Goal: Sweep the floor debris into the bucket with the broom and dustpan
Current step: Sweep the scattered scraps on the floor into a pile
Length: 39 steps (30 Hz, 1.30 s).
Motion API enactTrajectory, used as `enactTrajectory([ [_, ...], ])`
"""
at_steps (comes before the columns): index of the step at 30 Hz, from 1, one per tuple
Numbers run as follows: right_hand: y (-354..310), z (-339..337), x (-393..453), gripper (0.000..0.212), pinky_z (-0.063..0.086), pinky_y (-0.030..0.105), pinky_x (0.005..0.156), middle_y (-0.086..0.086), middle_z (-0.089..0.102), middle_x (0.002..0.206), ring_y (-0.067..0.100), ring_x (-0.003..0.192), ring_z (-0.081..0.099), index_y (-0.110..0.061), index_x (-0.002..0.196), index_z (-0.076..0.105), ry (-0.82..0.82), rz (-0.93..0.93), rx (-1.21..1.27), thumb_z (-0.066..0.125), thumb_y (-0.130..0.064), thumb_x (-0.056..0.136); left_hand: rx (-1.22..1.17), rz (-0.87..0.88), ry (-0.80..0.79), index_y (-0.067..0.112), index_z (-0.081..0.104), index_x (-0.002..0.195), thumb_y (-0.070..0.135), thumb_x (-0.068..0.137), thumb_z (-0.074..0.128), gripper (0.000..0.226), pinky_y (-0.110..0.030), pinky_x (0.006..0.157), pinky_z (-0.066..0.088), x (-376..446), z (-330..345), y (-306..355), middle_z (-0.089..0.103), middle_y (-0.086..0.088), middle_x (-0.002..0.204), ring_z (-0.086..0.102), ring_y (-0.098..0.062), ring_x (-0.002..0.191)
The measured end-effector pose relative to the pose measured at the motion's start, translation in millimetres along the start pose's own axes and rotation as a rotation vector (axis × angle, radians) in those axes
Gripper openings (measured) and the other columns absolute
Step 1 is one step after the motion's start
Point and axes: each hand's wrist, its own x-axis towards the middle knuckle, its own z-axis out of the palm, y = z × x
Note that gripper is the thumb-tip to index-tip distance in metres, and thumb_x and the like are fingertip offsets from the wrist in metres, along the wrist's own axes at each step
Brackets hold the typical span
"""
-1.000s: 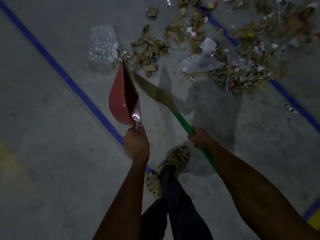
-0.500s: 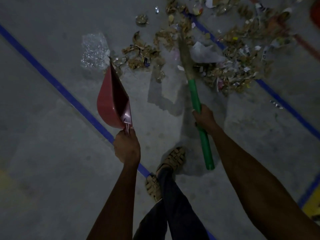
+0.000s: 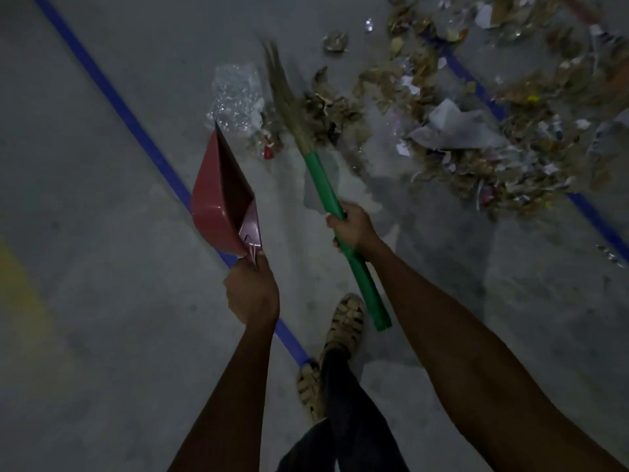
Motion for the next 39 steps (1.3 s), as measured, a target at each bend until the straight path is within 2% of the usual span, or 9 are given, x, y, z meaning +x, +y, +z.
enactTrajectory([
  [4, 6, 1, 50, 0.018, 0.048, 0.028, 0.046, 0.012, 0.063, 0.086, 0.020, 0.050, 0.059, -0.003, 0.108, 0.065, -0.068, 0.177, -0.001, 0.060, -0.014, 0.094, 0.030, -0.042, 0.020, 0.005, 0.067, 0.090, 0.042, 0.098, 0.054, 0.039, -0.031, 0.067, 0.041, 21, 6, 5, 0.068, -0.014, 0.090, 0.065, -0.032, 0.085],
  [8, 22, -25, 71, 0.020, 0.052, 0.032, 0.051, 0.016, 0.067, 0.084, 0.025, 0.054, 0.061, -0.001, 0.108, 0.066, 0.054, 0.282, 0.033, 0.061, -0.014, 0.094, 0.049, -0.073, 0.015, 0.005, 0.066, 0.090, 0.042, 0.097, 0.054, 0.040, -0.033, 0.068, 0.042, 33, 14, 19, 0.067, -0.015, 0.091, 0.065, -0.034, 0.086],
  [12, 23, -62, 72, 0.024, 0.053, 0.033, 0.054, 0.017, 0.066, 0.087, 0.024, 0.057, 0.062, -0.001, 0.112, 0.064, 0.159, 0.306, 0.101, 0.062, -0.015, 0.093, 0.026, -0.074, 0.018, 0.001, 0.067, 0.096, 0.039, 0.098, 0.055, 0.039, -0.033, 0.070, 0.040, 38, 19, 44, 0.067, -0.018, 0.096, 0.065, -0.037, 0.092],
  [15, 7, -85, 70, 0.016, 0.049, 0.029, 0.045, 0.017, 0.061, 0.083, 0.021, 0.048, 0.057, 0.000, 0.106, 0.063, 0.293, 0.281, 0.203, 0.061, -0.012, 0.095, -0.009, -0.055, 0.017, 0.000, 0.066, 0.098, 0.036, 0.099, 0.055, 0.038, -0.035, 0.072, 0.040, 42, 21, 66, 0.066, -0.019, 0.099, 0.063, -0.037, 0.095],
  [22, -51, -85, 61, 0.010, 0.046, 0.024, 0.039, 0.012, 0.057, 0.075, 0.014, 0.040, 0.052, 0.000, 0.099, 0.058, 0.492, 0.191, 0.497, 0.059, -0.010, 0.096, -0.051, 0.027, -0.006, 0.011, 0.056, 0.075, 0.037, 0.100, 0.053, 0.036, -0.030, 0.063, 0.037, 66, 12, 93, 0.051, 0.001, 0.068, 0.055, -0.021, 0.068],
  [28, -102, -15, 58, 0.004, 0.044, 0.025, 0.040, 0.013, 0.056, 0.078, 0.018, 0.044, 0.051, -0.004, 0.093, 0.060, 0.374, 0.106, 0.601, 0.057, -0.004, 0.092, -0.056, 0.018, -0.023, 0.005, 0.062, 0.083, 0.038, 0.100, 0.053, 0.039, -0.030, 0.067, 0.036, 106, -5, 100, 0.062, -0.012, 0.083, 0.061, -0.029, 0.083],
  [33, -119, 62, 74, 0.007, 0.042, 0.024, 0.039, 0.013, 0.060, 0.087, 0.020, 0.046, 0.052, -0.007, 0.104, 0.058, 0.125, 0.115, 0.584, 0.056, -0.011, 0.099, 0.011, -0.014, -0.030, 0.000, 0.067, 0.099, 0.040, 0.099, 0.053, 0.042, -0.037, 0.074, 0.043, 148, -35, 93, 0.066, -0.021, 0.103, 0.063, -0.038, 0.099],
  [36, -125, 93, 91, 0.020, 0.045, 0.024, 0.042, 0.012, 0.064, 0.102, 0.018, 0.057, 0.056, -0.008, 0.120, 0.054, -0.098, 0.188, 0.404, 0.047, -0.021, 0.106, 0.030, -0.035, -0.006, 0.001, 0.067, 0.097, 0.040, 0.098, 0.055, 0.041, -0.035, 0.071, 0.041, 173, -52, 88, 0.067, -0.021, 0.101, 0.064, -0.038, 0.095],
  [39, -124, 115, 112, 0.027, 0.045, 0.026, 0.045, 0.011, 0.061, 0.106, 0.018, 0.059, 0.054, -0.005, 0.127, 0.047, -0.244, 0.252, 0.177, 0.042, -0.024, 0.108, 0.052, -0.055, 0.009, 0.004, 0.068, 0.099, 0.045, 0.097, 0.055, 0.044, -0.043, 0.078, 0.052, 195, -60, 83, 0.069, -0.018, 0.098, 0.066, -0.037, 0.093],
])
